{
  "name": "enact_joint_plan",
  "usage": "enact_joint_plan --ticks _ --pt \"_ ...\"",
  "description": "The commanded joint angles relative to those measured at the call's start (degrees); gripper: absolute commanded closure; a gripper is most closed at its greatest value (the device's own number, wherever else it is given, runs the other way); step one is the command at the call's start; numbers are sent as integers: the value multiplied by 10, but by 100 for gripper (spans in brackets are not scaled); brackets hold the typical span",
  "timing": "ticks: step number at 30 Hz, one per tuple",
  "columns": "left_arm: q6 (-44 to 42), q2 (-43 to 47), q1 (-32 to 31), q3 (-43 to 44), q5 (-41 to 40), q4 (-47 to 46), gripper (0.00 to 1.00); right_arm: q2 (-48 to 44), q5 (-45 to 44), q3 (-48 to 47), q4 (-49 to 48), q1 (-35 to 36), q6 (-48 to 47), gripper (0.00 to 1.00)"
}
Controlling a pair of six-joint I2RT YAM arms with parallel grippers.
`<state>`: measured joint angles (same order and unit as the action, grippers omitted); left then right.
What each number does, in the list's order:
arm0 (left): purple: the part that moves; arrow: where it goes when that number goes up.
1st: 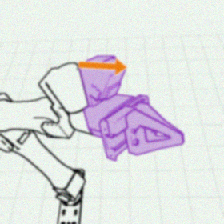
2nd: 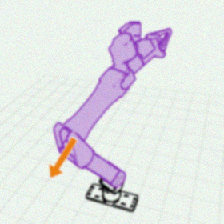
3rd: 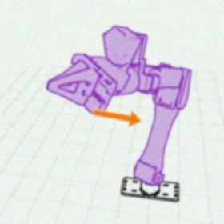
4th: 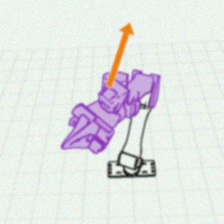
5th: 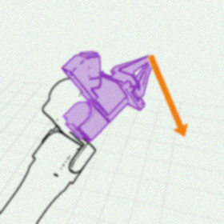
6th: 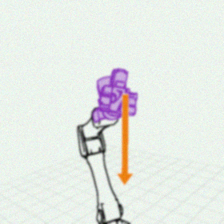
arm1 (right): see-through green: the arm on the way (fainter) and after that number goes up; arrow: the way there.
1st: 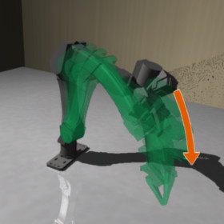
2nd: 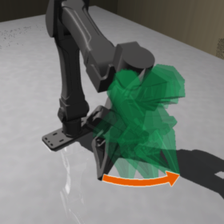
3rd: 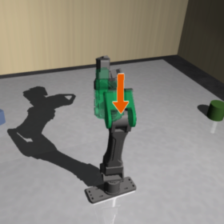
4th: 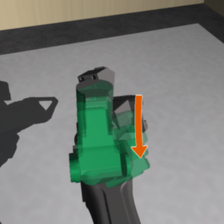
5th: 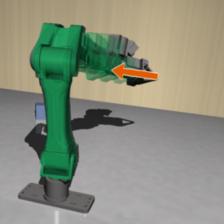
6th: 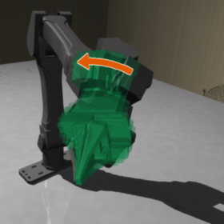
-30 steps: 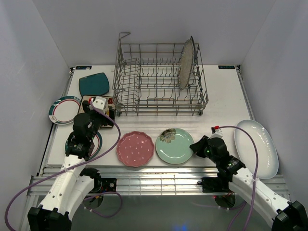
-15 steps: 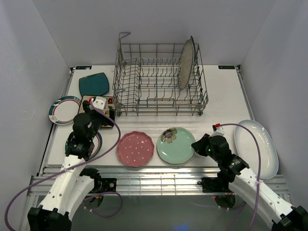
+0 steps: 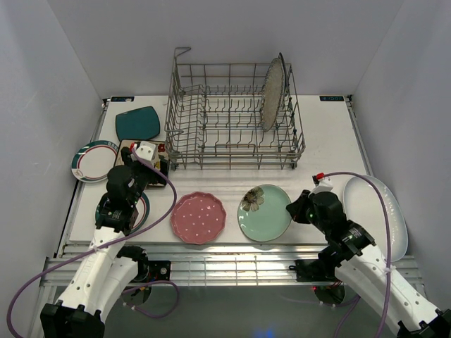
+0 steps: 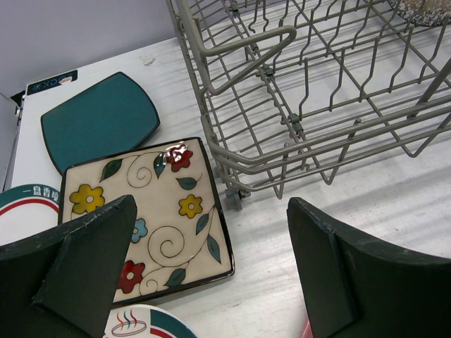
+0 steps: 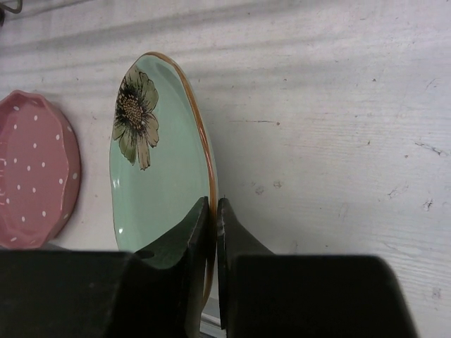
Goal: Load the plates into the dish rack
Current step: Pick up the plate from the corner of the board.
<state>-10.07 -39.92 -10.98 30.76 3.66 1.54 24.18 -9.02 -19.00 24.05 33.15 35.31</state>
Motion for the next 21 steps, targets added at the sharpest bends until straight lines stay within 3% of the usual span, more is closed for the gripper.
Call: enact_joint_plan --ticks 1,21 --pt "0 7 2 18 6 3 2 -11 -4 -58 -7 3 -29 92" --pt "-1 1 2 17 6 2 2 -10 13 -185 45 3 -79 92"
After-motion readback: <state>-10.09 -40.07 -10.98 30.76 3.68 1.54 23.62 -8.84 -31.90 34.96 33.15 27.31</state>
